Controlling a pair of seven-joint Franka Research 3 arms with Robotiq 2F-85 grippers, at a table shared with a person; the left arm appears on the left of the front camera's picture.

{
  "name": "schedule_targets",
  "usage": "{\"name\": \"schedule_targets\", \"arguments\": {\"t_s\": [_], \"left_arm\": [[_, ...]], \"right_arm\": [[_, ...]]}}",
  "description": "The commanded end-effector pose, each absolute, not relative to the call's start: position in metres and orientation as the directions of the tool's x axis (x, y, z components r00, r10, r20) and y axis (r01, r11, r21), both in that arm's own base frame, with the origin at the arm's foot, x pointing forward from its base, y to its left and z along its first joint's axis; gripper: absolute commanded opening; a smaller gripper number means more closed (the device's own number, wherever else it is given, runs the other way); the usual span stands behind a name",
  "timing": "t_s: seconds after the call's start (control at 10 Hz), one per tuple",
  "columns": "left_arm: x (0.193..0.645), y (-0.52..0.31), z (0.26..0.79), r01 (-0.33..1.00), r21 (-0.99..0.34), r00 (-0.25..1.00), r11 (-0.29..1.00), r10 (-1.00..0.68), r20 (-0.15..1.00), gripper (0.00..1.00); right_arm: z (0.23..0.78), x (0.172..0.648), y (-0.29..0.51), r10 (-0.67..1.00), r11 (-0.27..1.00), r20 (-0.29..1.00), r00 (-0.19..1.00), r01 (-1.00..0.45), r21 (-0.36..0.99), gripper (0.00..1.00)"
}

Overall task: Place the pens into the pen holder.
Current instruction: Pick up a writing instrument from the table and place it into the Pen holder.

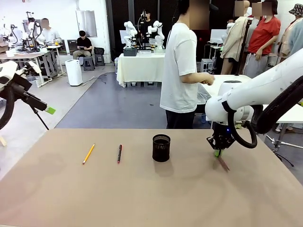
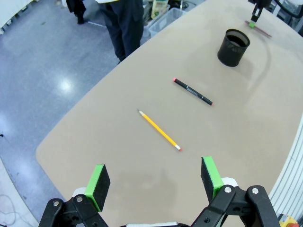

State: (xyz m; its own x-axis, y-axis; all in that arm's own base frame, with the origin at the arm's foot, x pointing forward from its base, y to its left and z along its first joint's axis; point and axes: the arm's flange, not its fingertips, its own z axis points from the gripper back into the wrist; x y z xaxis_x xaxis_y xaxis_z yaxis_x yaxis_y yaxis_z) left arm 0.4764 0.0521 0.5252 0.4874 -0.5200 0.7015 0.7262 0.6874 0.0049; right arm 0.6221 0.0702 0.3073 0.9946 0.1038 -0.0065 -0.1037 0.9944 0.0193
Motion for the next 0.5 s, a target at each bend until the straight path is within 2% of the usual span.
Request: {"name": "schedule_targets", "arguments": {"t_s": [0.0, 0.2, 0.4], "left_arm": [[0.476, 0.053, 0.525, 0.729, 0.010, 0.483, 0.684, -0.525, 0.701, 1.00], [0.476, 0.053, 0.525, 0.729, 0.010, 0.483, 0.684, -0.525, 0.701, 1.00], [0.476, 0.053, 0.525, 0.729, 0.010, 0.483, 0.684, -0.525, 0.701, 1.00]], "right_arm": [[0.349, 0.630, 0.059, 0.232, 0.953, 0.065, 0.971, -0.240, 0.184, 0.00], [0.396, 0.632, 0.041, 0.302, 0.864, 0.216, 0.929, -0.362, 0.351, 0.00], [0.430, 0.636, 0.018, 0.385, 0.714, 0.334, 0.861, -0.507, 0.484, 0.00]]}}
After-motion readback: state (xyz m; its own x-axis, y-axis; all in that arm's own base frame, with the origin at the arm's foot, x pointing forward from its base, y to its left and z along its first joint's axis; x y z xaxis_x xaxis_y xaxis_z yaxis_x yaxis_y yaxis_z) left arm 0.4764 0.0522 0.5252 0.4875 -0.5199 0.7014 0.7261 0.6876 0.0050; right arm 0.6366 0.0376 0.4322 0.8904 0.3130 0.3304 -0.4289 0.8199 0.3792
